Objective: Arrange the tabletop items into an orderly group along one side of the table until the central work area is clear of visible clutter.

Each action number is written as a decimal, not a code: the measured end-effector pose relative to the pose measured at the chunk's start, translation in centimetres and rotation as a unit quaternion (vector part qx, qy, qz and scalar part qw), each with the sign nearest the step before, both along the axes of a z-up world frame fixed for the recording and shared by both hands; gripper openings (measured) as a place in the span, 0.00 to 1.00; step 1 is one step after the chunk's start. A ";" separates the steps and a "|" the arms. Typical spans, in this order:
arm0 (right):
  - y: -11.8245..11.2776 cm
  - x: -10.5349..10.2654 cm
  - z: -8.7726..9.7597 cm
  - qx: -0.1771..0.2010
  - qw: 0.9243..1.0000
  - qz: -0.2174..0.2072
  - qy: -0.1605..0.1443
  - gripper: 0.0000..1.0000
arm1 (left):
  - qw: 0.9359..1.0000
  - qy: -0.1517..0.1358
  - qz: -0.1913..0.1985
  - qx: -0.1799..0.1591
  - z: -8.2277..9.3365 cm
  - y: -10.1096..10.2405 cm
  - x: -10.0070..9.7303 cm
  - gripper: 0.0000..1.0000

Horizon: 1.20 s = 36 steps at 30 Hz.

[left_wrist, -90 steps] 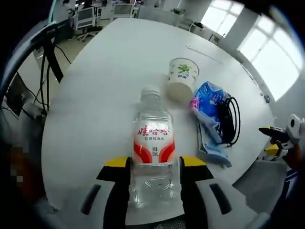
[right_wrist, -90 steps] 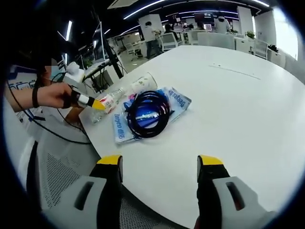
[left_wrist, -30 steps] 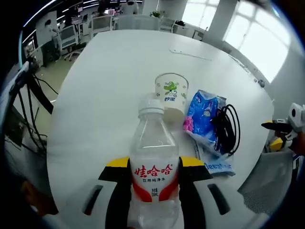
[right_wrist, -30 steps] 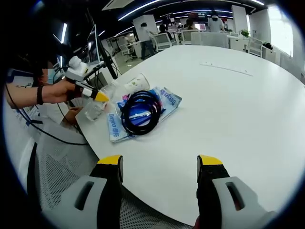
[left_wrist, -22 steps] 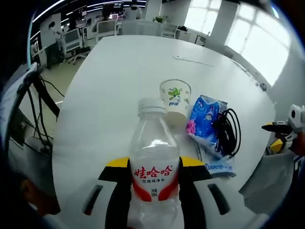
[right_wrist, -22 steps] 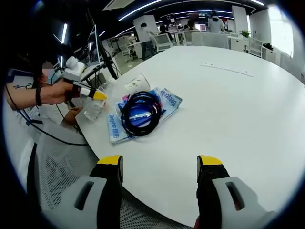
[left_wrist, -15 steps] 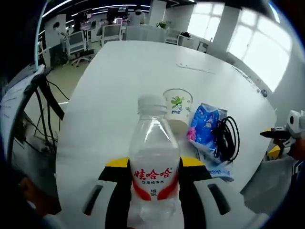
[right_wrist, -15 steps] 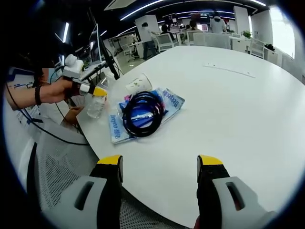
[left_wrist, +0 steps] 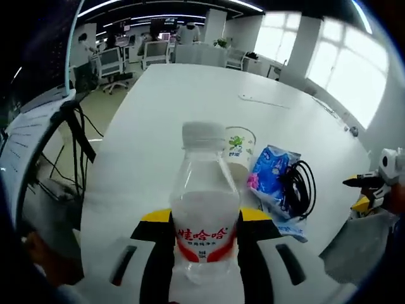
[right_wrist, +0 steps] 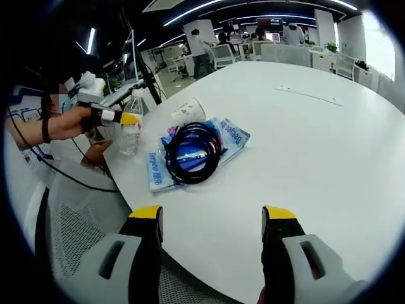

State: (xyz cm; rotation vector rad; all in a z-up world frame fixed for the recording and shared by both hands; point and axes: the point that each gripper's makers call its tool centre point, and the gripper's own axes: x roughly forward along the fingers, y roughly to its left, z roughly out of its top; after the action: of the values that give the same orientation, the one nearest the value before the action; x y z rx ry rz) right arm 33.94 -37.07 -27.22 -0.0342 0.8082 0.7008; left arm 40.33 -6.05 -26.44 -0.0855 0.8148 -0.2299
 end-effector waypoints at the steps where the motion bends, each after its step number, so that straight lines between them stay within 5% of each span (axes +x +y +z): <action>1: 0.1 0.0 0.0 0.000 1.000 0.001 0.000 0.62 | 1.000 -0.001 0.001 0.000 0.1 0.0 -0.1 0.37; 15: 0.8 0.1 0.2 -0.005 1.000 0.019 -0.002 0.63 | 1.000 -0.017 0.011 -0.001 0.8 0.3 -1.0 0.36; 36: 1.1 0.4 0.6 -0.006 1.000 0.030 -0.003 0.63 | 0.998 -0.045 0.004 0.046 0.8 0.6 -2.9 0.36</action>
State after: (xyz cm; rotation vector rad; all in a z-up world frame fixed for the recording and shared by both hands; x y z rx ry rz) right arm 34.32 -35.97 -26.65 -0.0723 0.8095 0.7529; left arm 37.39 -5.44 -25.61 0.0089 0.7337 -0.1879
